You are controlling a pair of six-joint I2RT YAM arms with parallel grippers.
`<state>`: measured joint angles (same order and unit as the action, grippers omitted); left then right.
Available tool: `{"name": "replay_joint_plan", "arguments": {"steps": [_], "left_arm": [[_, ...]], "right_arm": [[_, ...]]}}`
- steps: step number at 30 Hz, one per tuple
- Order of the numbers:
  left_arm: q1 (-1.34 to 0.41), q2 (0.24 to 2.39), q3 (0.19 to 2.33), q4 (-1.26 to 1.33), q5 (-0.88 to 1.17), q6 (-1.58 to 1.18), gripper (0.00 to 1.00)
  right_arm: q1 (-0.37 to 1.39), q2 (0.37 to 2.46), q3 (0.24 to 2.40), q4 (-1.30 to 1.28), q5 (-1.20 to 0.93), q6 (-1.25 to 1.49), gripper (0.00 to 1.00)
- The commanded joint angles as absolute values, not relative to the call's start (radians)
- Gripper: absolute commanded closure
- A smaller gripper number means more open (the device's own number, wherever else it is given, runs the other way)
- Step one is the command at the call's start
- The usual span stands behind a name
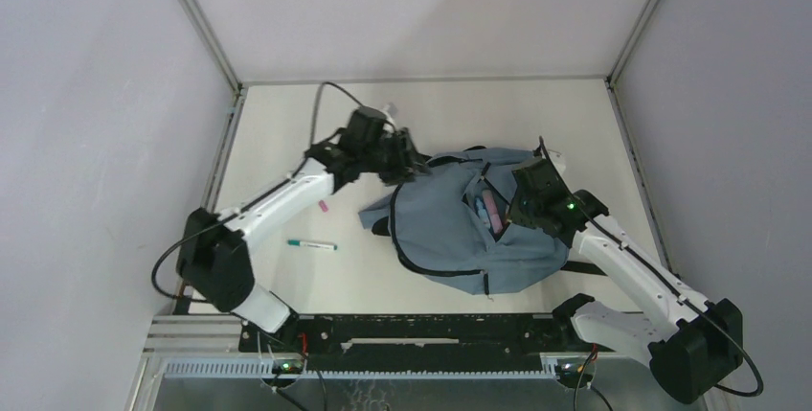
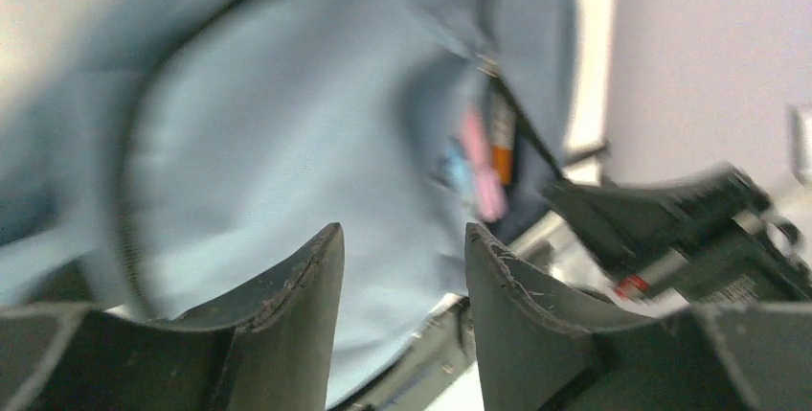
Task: Pack the student bag
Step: Place the stationery in the student bag, then pick up the stationery from the center of the board.
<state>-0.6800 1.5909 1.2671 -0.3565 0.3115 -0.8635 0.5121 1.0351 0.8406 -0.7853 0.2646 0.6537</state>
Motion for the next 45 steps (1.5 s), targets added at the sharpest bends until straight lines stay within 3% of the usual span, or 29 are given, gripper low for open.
{"name": "replay_joint_plan", "arguments": {"steps": [1,4,8,13,24,31,34,38,45], "left_arm": [[-0.525,1.455,1.171,-0.603,0.065,-0.648,0.46],[-0.367,1.380,1.074,-0.654,0.006,-0.597,0.45],[-0.242,1.363,0.995,-0.675,-0.145,-0.549,0.29],[-0.175,1.465,1.017,-0.654,-0.187,-0.545,0.28],[-0.131,1.735,1.078,-0.558,-0.145,-0.657,0.43],[-0.129,1.761,1.117,-0.565,-0.141,-0.668,0.65],[-0.129,1.751,1.106,-0.559,-0.138,-0.669,0.65],[-0.129,1.756,1.104,-0.556,-0.133,-0.665,0.52],[-0.129,1.779,1.138,-0.590,-0.150,-0.683,0.59]], "right_arm": [[0.517,1.005,0.852,-0.806,0.288,0.653,1.00],[0.515,1.009,0.842,-0.789,0.277,0.652,1.00],[0.515,1.029,0.839,-0.771,0.266,0.647,1.00],[0.516,1.023,0.839,-0.769,0.262,0.652,1.00],[0.517,1.012,0.839,-0.777,0.264,0.654,1.00],[0.517,1.019,0.839,-0.770,0.262,0.652,1.00],[0.517,1.018,0.839,-0.773,0.266,0.649,1.00],[0.517,1.025,0.839,-0.769,0.266,0.648,1.00],[0.517,1.024,0.838,-0.764,0.262,0.647,1.00]]}}
